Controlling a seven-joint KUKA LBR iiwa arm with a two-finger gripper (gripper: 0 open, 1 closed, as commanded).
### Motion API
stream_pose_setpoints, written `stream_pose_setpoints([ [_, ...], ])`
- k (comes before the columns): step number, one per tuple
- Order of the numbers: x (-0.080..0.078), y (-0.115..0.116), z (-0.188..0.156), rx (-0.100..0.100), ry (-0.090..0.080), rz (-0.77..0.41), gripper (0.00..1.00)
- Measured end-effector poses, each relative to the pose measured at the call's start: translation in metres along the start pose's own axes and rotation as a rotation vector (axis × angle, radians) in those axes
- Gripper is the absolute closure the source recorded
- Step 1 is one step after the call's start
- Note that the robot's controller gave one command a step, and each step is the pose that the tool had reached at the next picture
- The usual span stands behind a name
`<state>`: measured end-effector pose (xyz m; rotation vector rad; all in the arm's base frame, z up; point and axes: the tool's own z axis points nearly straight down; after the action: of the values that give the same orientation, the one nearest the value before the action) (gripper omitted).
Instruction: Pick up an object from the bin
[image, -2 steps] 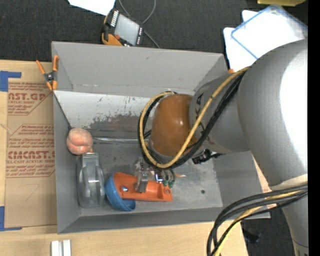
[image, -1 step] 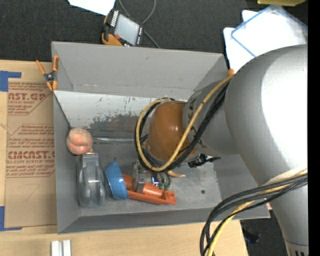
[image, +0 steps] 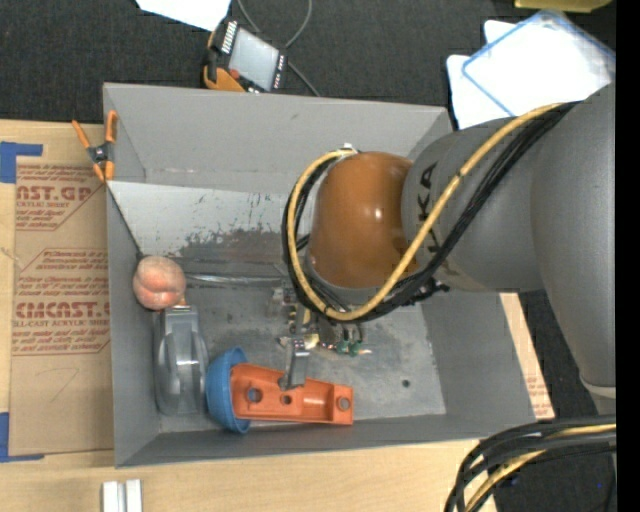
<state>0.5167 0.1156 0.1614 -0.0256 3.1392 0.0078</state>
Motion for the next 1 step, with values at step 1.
stream_pose_setpoints([
  [1,0.0,0.0,0.0,0.0,0.0,0.001,0.0],
])
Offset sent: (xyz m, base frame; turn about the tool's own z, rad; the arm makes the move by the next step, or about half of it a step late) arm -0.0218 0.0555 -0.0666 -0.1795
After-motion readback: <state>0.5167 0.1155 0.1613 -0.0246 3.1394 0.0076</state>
